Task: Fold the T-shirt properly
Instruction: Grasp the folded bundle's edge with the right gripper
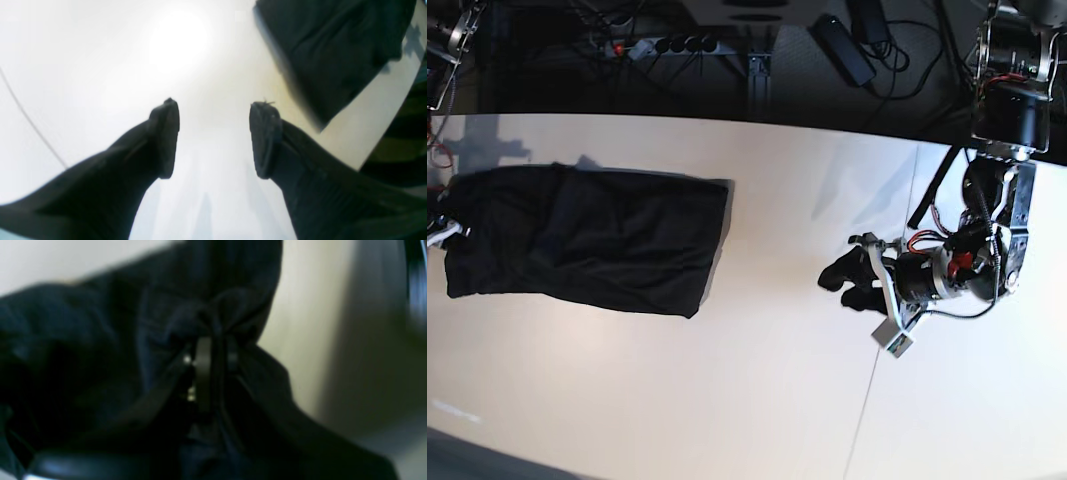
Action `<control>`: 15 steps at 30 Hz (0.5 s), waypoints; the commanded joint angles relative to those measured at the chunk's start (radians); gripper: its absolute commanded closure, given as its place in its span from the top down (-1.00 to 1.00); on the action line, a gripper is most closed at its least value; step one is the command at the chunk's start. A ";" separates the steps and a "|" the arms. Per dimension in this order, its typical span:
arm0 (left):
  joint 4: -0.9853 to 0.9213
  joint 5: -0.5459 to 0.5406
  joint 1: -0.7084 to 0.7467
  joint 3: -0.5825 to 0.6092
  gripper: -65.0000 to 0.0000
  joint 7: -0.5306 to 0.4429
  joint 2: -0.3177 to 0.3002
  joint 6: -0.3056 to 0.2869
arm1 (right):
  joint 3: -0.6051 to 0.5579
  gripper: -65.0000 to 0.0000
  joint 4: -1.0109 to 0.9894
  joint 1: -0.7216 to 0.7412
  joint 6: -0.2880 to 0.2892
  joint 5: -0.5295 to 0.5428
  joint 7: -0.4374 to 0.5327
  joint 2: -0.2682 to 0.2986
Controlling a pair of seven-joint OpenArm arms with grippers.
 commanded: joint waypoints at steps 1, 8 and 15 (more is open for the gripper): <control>0.015 -0.021 0.001 -0.010 0.13 -0.015 -0.006 0.011 | -0.035 -1.00 -0.009 0.044 0.067 -0.018 0.038 0.045; 0.015 -0.021 0.134 -0.014 0.13 -0.015 -0.006 0.011 | -0.372 -1.00 -0.062 0.277 0.061 -0.127 0.113 0.080; 0.015 -0.021 0.197 -0.013 0.13 -0.030 -0.002 0.008 | -0.602 -1.00 -0.040 0.451 0.057 -0.077 0.091 0.075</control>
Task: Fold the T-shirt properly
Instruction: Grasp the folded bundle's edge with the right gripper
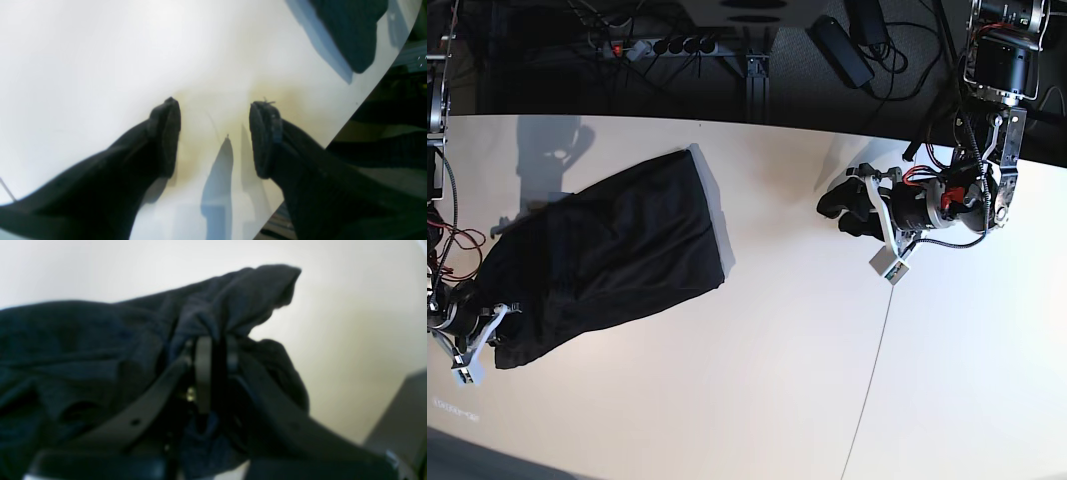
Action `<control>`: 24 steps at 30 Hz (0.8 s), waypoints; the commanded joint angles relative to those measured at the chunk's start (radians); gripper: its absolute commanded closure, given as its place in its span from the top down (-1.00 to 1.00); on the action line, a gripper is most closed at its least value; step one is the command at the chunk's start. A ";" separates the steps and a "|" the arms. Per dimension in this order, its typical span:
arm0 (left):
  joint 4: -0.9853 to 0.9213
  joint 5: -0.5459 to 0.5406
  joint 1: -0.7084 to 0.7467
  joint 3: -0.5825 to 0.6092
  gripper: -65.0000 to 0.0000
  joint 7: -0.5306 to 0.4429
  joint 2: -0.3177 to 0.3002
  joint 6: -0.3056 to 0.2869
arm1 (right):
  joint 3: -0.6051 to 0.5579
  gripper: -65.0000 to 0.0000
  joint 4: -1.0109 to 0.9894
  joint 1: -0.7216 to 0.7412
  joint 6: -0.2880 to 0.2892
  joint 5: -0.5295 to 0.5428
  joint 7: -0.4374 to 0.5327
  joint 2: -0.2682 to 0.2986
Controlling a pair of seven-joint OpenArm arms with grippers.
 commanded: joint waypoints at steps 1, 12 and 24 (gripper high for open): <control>0.014 -0.007 0.008 -0.002 0.13 -0.003 -0.004 0.006 | 0.006 -1.00 0.035 0.041 0.060 0.029 0.002 0.027; 0.006 0.053 0.092 -0.001 0.13 -0.051 0.129 0.002 | 0.005 -1.00 0.333 0.019 0.066 0.254 -0.184 0.033; -0.092 0.134 0.092 -0.002 0.13 -0.139 0.270 0.003 | 0.002 -1.00 0.778 -0.262 0.068 0.298 -0.197 0.100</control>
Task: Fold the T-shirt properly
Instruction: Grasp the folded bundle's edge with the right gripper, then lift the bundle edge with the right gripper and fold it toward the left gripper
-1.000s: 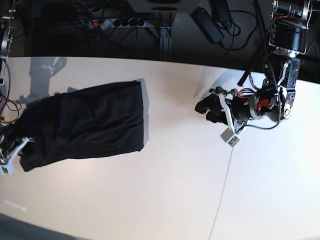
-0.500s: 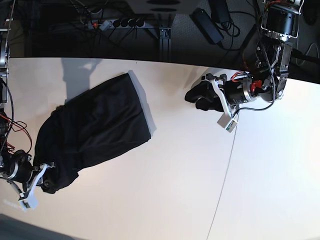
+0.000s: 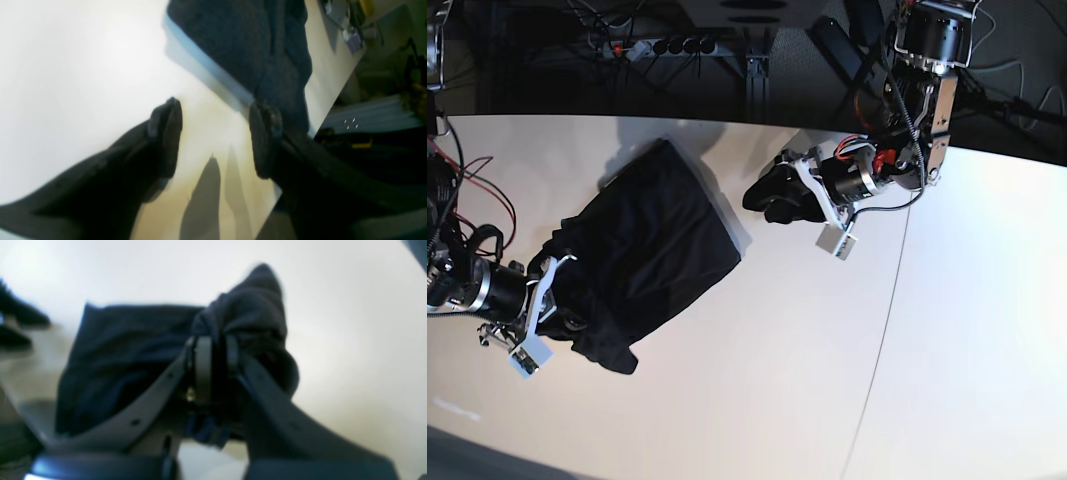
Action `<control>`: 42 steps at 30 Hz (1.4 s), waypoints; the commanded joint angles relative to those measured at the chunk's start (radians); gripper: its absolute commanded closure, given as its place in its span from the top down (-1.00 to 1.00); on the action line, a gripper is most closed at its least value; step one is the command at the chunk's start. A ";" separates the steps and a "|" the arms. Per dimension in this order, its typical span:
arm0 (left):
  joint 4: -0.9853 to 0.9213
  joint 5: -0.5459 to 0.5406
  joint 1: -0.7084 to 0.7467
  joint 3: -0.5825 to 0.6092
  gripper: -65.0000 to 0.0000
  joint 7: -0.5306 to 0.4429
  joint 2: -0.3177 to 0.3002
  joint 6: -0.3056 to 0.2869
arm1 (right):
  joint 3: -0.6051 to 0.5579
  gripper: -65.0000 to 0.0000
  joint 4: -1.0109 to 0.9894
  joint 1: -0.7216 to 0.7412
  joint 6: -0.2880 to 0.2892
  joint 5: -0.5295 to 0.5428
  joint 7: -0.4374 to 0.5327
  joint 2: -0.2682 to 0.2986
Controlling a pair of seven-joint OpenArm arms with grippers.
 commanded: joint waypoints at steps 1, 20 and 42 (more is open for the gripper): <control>-0.002 0.055 0.005 0.003 0.13 0.052 0.011 0.015 | 0.013 -1.00 0.055 -0.003 0.066 0.021 0.027 0.031; -0.002 0.100 0.005 0.003 0.13 0.052 0.138 0.015 | -0.208 -1.00 0.321 -0.214 0.065 -0.232 0.076 0.143; -0.025 0.100 0.006 0.013 0.13 0.053 0.160 0.015 | -0.280 -1.00 0.324 -0.214 0.064 -0.290 0.083 -0.047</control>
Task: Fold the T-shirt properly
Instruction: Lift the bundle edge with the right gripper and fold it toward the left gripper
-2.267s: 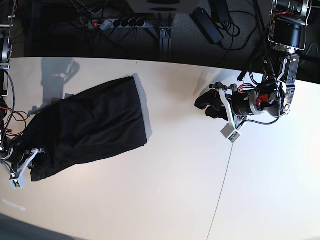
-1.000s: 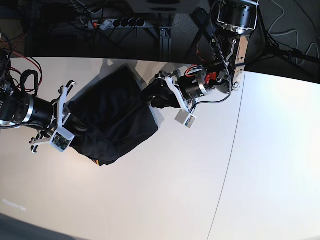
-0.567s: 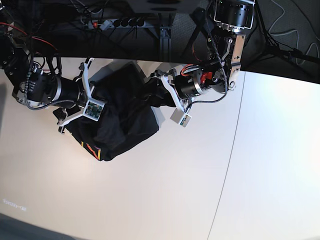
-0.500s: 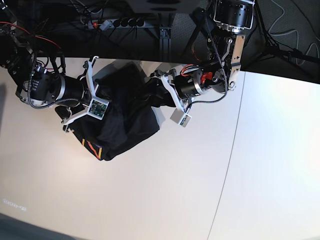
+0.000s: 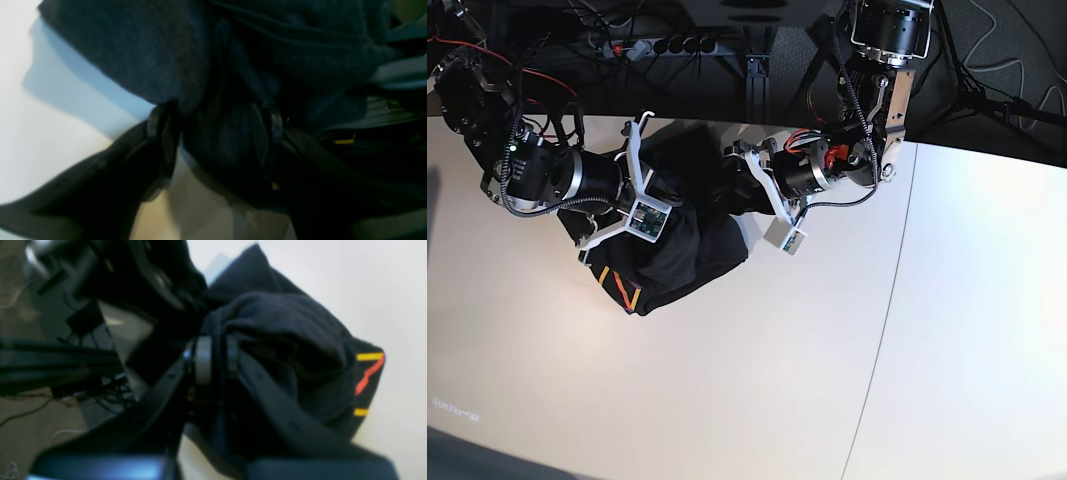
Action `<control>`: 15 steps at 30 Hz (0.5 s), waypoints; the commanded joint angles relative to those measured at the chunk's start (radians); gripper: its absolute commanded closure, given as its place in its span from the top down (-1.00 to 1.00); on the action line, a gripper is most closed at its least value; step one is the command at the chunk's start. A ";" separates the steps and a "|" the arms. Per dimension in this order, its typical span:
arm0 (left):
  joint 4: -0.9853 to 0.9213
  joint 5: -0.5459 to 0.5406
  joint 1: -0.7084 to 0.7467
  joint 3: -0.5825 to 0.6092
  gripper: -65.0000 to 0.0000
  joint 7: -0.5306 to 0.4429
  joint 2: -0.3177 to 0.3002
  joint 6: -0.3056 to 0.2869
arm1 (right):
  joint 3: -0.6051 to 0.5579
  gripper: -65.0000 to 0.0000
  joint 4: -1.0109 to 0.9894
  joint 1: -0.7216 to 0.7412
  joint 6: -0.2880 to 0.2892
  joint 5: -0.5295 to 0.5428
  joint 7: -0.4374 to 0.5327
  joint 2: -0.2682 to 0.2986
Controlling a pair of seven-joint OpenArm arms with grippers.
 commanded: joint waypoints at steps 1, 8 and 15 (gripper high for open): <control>-0.010 0.002 0.004 0.010 0.13 0.026 0.010 0.015 | 0.008 -1.00 0.016 0.013 0.066 0.010 0.022 0.000; -0.014 0.002 0.003 0.006 0.13 0.026 0.010 0.015 | 0.008 -0.06 0.016 0.013 0.066 0.057 0.023 -0.032; -0.013 0.000 0.000 -0.056 0.13 0.032 0.010 0.015 | 0.029 -0.03 0.016 0.055 0.065 0.077 0.035 -0.055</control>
